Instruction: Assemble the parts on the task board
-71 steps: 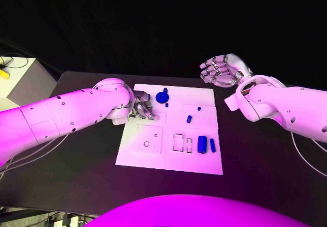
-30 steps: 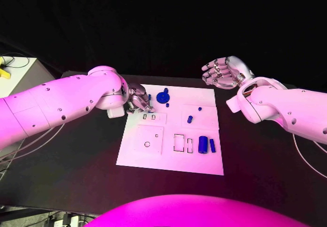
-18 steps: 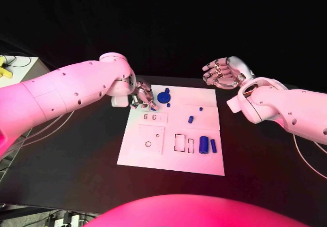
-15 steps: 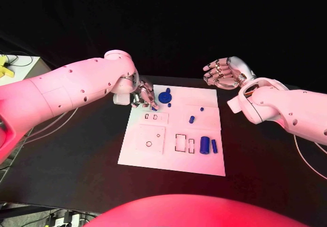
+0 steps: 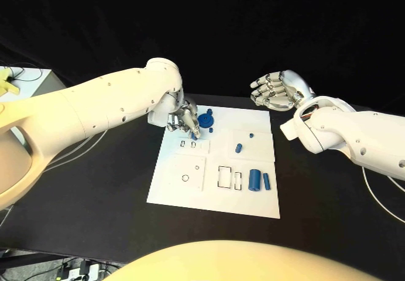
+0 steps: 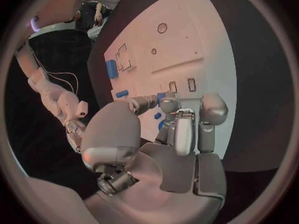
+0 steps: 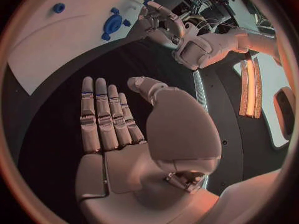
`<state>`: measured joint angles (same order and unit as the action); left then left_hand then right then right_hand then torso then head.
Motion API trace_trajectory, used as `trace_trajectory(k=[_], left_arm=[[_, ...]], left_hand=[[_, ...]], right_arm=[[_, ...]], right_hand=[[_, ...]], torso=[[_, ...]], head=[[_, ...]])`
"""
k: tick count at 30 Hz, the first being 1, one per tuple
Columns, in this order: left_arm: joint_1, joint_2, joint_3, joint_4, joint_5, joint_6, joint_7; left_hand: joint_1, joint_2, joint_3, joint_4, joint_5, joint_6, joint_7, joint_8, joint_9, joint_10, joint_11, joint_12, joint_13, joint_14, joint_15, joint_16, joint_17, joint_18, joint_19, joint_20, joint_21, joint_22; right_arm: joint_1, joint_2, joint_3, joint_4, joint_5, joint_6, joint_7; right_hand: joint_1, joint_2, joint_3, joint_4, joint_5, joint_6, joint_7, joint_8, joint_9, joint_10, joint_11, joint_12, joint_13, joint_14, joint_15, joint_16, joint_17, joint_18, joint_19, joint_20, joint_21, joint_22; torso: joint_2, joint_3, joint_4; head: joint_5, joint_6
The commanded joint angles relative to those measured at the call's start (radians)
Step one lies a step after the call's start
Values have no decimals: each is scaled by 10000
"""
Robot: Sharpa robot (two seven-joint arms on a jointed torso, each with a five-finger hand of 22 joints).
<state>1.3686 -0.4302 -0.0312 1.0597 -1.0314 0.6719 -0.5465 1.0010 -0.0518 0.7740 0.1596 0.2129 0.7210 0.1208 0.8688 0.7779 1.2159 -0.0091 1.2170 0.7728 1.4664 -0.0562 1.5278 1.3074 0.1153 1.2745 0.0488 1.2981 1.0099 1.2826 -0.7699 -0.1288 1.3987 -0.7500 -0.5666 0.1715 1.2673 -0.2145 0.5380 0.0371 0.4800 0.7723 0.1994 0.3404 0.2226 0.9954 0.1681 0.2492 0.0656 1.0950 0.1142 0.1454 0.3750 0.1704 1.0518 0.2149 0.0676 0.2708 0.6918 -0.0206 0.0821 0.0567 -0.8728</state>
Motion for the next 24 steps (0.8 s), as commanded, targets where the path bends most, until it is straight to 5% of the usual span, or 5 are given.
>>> trace_trajectory(k=[1,11,24], left_arm=[[22,81,-45,68,-541,194,-19],[11,179,-205,216,-949,-217,9],[-71,126,-268,254,-1018,-368,16]], left_hand=[[-157,-38,1785,-1866,254,730,-613,18,29,166,-44,67,110,813,-120,79,1855,-49,115,-34,94,147],[-257,-67,1857,-1970,488,815,-647,-12,70,257,-78,69,163,828,-152,94,1891,-67,175,-69,144,230],[-277,-70,1895,-2016,581,848,-658,-19,90,292,-91,71,184,831,-163,97,1899,-77,209,-82,175,284]], right_arm=[[-7,16,3,-2,-47,163,59],[-12,28,3,-4,-46,173,65],[-19,37,3,-3,-45,172,79]], right_hand=[[-105,14,-1,-43,36,-90,459,61,-12,22,76,-37,-16,23,39,-42,-14,116,-8,52,-15,-26],[-105,14,-1,-43,36,-90,459,61,-12,22,76,-37,-16,23,39,-42,-14,116,-8,52,-15,-26],[-105,14,-1,-43,36,-90,459,61,-12,22,76,-37,-16,23,39,-42,-14,116,-8,52,-15,-26]], torso=[[12,1,4],[4,4,2],[8,-6,4]], head=[[16,2],[37,2],[58,2]])
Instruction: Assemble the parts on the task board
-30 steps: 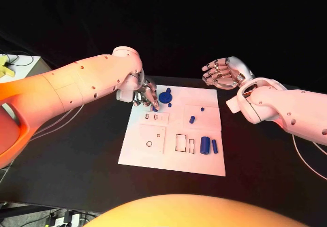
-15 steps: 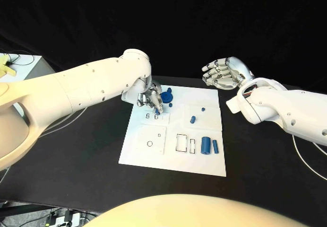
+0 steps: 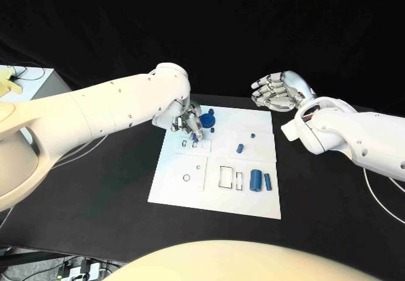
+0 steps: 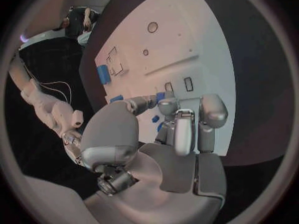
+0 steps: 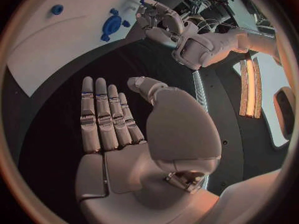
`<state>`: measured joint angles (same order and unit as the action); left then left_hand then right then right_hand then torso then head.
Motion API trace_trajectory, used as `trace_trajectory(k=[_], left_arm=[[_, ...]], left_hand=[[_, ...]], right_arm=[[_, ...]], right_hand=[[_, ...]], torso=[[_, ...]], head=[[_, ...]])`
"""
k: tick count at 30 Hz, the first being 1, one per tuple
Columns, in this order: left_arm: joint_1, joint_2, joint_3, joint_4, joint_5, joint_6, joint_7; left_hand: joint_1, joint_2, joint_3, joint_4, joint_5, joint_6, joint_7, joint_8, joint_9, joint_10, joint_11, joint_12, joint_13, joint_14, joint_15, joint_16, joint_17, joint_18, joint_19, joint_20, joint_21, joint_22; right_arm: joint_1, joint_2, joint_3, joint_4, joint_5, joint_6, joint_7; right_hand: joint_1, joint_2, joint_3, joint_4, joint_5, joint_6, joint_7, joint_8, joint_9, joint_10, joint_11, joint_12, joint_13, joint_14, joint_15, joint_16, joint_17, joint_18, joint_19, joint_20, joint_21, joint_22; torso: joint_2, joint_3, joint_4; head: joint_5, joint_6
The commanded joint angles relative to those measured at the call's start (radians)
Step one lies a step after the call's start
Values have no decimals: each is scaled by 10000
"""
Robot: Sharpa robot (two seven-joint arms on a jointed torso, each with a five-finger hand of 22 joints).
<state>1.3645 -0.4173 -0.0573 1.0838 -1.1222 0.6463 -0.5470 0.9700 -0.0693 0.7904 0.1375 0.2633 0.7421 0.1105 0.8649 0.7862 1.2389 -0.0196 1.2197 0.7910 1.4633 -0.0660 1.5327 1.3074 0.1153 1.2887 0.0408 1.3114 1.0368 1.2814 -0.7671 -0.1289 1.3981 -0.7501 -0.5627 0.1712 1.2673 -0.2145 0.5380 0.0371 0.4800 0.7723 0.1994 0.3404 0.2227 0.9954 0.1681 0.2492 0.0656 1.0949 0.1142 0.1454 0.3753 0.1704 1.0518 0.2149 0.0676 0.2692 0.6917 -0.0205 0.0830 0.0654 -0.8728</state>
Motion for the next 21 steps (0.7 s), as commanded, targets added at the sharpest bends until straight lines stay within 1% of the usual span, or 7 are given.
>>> trace_trajectory(k=[1,5,14,17,18,21], left_arm=[[-45,-10,-13,13,-100,-110,20],[-100,-40,-29,27,-42,-90,17],[-159,-135,-39,95,31,-76,13],[-176,-155,-40,94,23,-78,12],[-183,-158,-40,90,21,-78,12],[-212,-161,-41,79,37,-81,14]], left_hand=[[32,105,1731,-1795,76,638,-555,20,6,62,14,44,2,862,-65,49,1899,-78,66,-2,41,15],[29,106,1737,-1803,91,645,-558,19,10,74,12,50,17,863,-67,50,1903,-78,69,-4,44,18],[20,103,1753,-1822,129,662,-563,18,19,80,7,43,8,864,-71,51,1906,-81,76,-8,51,29],[20,103,1753,-1822,129,662,-563,18,19,80,7,43,8,864,-71,51,1906,-81,76,-8,51,29],[20,103,1753,-1822,129,662,-563,18,19,80,7,43,8,864,-71,51,1906,-81,76,-8,51,29],[20,103,1753,-1822,129,662,-563,18,19,80,7,43,8,864,-71,51,1906,-81,76,-8,51,29]], right_arm=[[-9,10,3,2,-44,134,82],[-12,9,3,-3,-42,146,83],[-17,-2,3,0,-37,163,83],[-18,-3,3,10,-37,166,83],[-18,-2,3,13,-37,167,84],[-18,-1,3,15,-37,170,83]], right_hand=[[-105,14,-1,-43,36,-90,459,61,-13,22,75,-37,-16,23,39,-42,-17,116,-8,52,-15,-10],[-105,14,-1,-43,36,-90,459,61,-13,22,75,-37,-16,23,39,-42,-17,116,-8,52,-15,-10],[-105,14,-1,-43,36,-90,459,61,-13,22,75,-37,-16,23,39,-42,-17,116,-8,52,-15,-10],[-105,14,-1,-43,36,-90,459,61,-13,22,75,-37,-16,23,39,-42,-17,116,-8,52,-15,-10],[-105,14,-1,-43,36,-90,459,61,-13,22,75,-37,-16,23,39,-42,-17,116,-8,52,-15,-10],[-105,14,-1,-43,36,-90,459,61,-13,22,75,-37,-16,23,39,-42,-17,116,-8,52,-15,-10]], torso=[[9,-7,-9],[1,-6,-5],[-1,-12,19],[4,-1,9],[11,1,-3],[22,-3,-16]], head=[[-25,2],[-80,2],[-68,2],[-54,2],[-43,2],[-51,2]])
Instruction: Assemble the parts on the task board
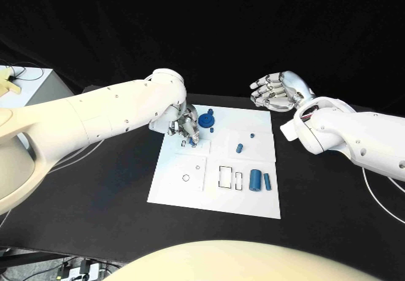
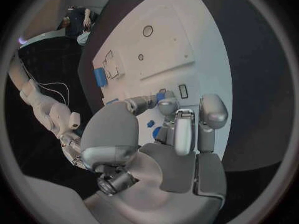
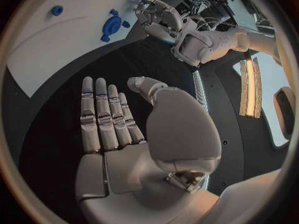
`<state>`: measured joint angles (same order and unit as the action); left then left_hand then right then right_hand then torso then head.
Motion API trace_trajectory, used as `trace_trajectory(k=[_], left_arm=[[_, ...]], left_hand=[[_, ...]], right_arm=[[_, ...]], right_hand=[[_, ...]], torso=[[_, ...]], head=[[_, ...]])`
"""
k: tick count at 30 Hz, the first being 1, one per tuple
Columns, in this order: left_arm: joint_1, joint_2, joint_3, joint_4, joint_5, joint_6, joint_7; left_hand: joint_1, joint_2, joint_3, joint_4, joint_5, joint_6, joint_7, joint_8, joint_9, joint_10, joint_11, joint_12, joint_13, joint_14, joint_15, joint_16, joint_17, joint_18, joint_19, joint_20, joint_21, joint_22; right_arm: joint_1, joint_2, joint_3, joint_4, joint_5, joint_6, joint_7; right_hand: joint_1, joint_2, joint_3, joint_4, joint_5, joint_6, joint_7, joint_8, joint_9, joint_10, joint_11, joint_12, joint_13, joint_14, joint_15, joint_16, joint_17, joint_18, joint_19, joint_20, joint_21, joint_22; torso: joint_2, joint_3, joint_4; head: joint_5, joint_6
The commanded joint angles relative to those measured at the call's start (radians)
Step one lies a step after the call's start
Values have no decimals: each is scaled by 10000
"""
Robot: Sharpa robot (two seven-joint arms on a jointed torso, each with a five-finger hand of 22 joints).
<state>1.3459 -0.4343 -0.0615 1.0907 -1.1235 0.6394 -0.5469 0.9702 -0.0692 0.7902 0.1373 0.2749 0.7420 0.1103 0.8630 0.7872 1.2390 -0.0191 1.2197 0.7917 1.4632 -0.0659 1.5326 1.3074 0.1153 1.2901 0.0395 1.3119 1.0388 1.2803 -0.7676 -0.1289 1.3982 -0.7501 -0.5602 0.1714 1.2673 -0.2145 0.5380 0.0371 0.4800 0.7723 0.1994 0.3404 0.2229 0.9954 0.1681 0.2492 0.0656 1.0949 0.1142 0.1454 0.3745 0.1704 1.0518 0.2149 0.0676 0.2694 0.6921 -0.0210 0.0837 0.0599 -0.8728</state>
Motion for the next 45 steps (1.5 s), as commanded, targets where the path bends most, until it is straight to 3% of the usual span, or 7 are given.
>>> trace_trajectory(k=[1,11,33,45], left_arm=[[-34,11,1,5,62,-11,14],[-105,22,-4,-28,128,-69,24],[-113,-7,-8,-5,116,129,18],[-137,67,-43,-92,130,169,15]], left_hand=[[18,102,1755,-1819,13,662,-562,37,9,79,2,43,1,865,-72,51,1905,-81,63,5,47,9],[8,98,1764,-1831,38,674,-564,35,16,82,-1,36,-8,865,-74,50,1902,-80,60,2,45,4],[-13,102,1778,-1836,55,685,-565,25,26,71,-1,8,-50,860,-76,41,1885,-78,52,-2,39,-10],[-20,100,1784,-1843,59,687,-566,19,30,68,-2,-2,-62,858,-76,38,1878,-75,41,-4,30,-28]], right_arm=[[-8,4,3,13,-37,144,82],[-9,19,3,10,-37,135,87],[-9,-2,3,23,-37,121,76],[-9,-20,3,29,-37,116,77]], right_hand=[[-105,14,-1,-43,36,-90,459,61,-15,21,76,-37,-17,23,39,-42,-8,117,-8,52,-15,-11],[-105,14,-1,-43,36,-90,459,61,-15,21,76,-37,-17,23,39,-42,-8,117,-8,52,-15,-11],[-143,22,-7,-51,48,-100,458,69,-32,14,77,-40,-17,36,41,-75,-36,118,1,57,-13,-100],[-143,22,-7,-51,48,-100,458,69,-32,14,77,-40,-17,36,41,-75,-36,118,1,57,-13,-100]], torso=[[19,1,-24],[8,8,-8],[-3,8,2],[12,13,-22]], head=[[6,2],[-37,2],[-63,2],[-76,2]])
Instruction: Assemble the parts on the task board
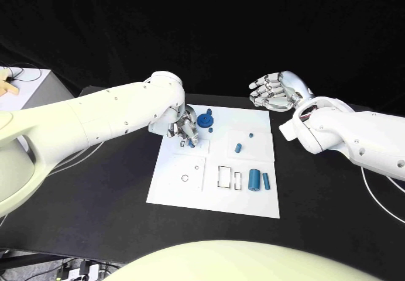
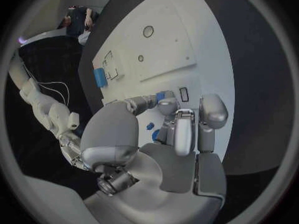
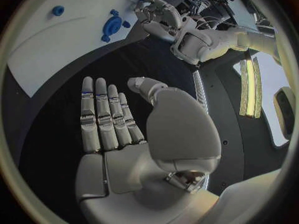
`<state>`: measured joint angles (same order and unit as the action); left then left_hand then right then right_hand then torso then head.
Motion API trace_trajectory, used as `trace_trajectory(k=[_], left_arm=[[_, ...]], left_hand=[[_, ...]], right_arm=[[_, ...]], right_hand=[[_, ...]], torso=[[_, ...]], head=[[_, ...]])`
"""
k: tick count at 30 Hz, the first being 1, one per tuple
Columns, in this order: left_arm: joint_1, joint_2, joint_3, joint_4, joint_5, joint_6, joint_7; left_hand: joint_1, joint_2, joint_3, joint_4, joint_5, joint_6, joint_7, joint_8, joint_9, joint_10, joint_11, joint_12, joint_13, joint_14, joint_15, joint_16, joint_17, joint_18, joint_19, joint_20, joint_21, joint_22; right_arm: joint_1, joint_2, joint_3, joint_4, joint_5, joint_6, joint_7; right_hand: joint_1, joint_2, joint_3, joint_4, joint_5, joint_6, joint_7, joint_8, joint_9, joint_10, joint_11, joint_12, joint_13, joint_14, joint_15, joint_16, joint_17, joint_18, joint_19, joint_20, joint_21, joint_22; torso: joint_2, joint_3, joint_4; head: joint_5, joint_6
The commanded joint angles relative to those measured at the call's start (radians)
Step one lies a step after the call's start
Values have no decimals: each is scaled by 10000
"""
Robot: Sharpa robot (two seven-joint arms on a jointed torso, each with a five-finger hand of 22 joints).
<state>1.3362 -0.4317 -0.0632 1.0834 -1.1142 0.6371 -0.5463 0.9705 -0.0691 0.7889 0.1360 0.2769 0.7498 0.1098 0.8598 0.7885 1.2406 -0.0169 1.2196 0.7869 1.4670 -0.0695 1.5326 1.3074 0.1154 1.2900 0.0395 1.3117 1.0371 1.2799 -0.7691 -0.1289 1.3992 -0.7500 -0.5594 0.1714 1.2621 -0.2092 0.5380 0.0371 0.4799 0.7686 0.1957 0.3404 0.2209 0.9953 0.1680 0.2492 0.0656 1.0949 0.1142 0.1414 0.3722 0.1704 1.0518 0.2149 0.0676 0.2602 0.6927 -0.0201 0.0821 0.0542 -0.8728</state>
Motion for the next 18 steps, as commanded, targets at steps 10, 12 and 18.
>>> trace_trajectory(k=[10,12,18], left_arm=[[-107,101,-53,-78,37,283,7],[-113,103,-56,-79,37,339,6],[-120,97,-61,-72,39,456,2]], left_hand=[[-26,102,1803,-1836,41,612,-561,47,21,54,-25,-5,-15,822,-41,40,1883,-78,47,-5,37,0],[-26,102,1804,-1838,41,612,-562,46,22,53,-25,-6,-16,822,-41,40,1884,-79,49,-5,40,6],[-23,97,1808,-1851,45,615,-564,45,25,60,-27,-3,-5,830,-41,53,1912,-84,60,-5,50,27]], right_arm=[[-4,-16,3,31,-38,105,71],[-4,-17,3,29,-38,106,70],[-4,-25,3,30,-38,108,68]], right_hand=[[-85,-30,-3,-65,49,-67,495,71,-16,12,77,-41,-16,33,43,-48,-22,116,0,58,-15,-35],[-85,-30,-3,-65,49,-67,495,71,-16,12,77,-41,-16,33,43,-48,-22,116,0,58,-15,-35],[-85,-30,-3,-65,49,-67,495,71,-16,12,77,-41,-16,33,43,-48,-22,116,0,58,-15,-35]], torso=[[0,2,5],[-5,5,-2],[-1,4,-1]], head=[[-35,2],[-34,2],[-43,2]])
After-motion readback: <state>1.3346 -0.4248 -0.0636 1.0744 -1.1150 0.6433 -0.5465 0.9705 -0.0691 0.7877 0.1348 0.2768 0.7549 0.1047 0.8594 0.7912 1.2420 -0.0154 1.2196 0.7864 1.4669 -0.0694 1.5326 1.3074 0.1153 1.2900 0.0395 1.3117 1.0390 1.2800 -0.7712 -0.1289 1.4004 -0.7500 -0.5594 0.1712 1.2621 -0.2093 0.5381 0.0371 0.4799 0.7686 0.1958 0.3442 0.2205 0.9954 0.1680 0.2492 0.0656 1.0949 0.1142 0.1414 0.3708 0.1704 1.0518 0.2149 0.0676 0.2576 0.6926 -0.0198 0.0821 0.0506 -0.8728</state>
